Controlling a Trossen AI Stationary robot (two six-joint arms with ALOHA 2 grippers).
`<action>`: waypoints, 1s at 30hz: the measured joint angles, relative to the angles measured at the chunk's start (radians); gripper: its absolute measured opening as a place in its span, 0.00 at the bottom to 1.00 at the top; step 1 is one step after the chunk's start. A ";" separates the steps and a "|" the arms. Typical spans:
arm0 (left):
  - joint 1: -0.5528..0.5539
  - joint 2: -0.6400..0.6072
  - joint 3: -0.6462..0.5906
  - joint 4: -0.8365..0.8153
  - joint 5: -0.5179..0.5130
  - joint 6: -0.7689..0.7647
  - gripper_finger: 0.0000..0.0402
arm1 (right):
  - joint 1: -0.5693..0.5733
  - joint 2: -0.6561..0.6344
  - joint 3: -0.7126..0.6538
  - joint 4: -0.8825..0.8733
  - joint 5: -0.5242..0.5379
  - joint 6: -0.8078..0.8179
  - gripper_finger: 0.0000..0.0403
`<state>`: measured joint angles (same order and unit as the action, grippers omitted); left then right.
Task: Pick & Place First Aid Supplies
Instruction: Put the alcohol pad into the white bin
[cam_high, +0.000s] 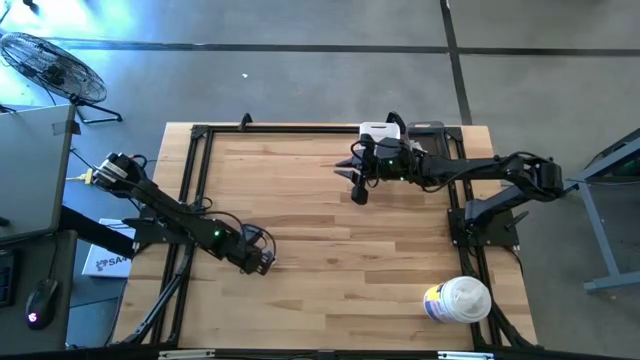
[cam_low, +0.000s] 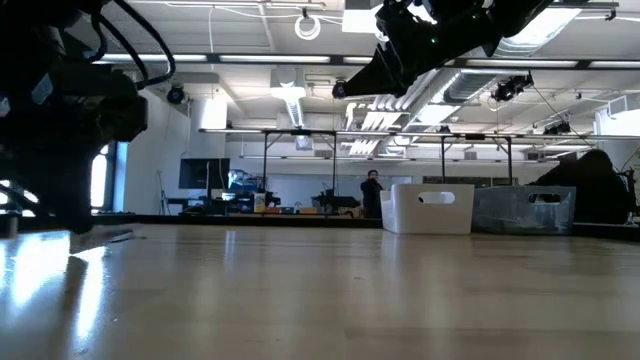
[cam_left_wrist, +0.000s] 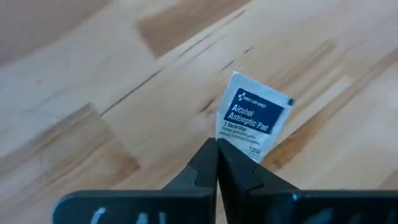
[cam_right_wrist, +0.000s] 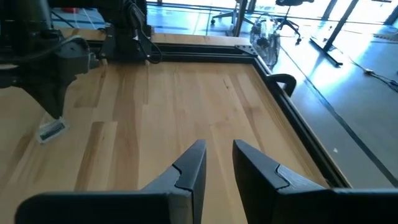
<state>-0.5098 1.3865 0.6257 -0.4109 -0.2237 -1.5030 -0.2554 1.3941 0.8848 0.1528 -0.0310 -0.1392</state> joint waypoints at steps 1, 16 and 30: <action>0.000 0.000 0.010 -0.001 -0.017 0.011 0.00 | 0.000 0.000 0.000 -0.001 -0.008 0.000 0.18; 0.137 -0.002 0.141 0.075 -0.570 0.450 0.00 | 0.042 0.057 0.000 -0.014 -0.216 0.002 0.18; 0.356 -0.002 0.142 0.470 -0.678 0.975 0.00 | 0.078 0.092 0.000 -0.009 -0.058 0.006 0.39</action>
<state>-0.1540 1.3849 0.7673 0.0586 -0.9015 -0.5279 -0.1772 1.4863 0.8848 0.1434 -0.0894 -0.1333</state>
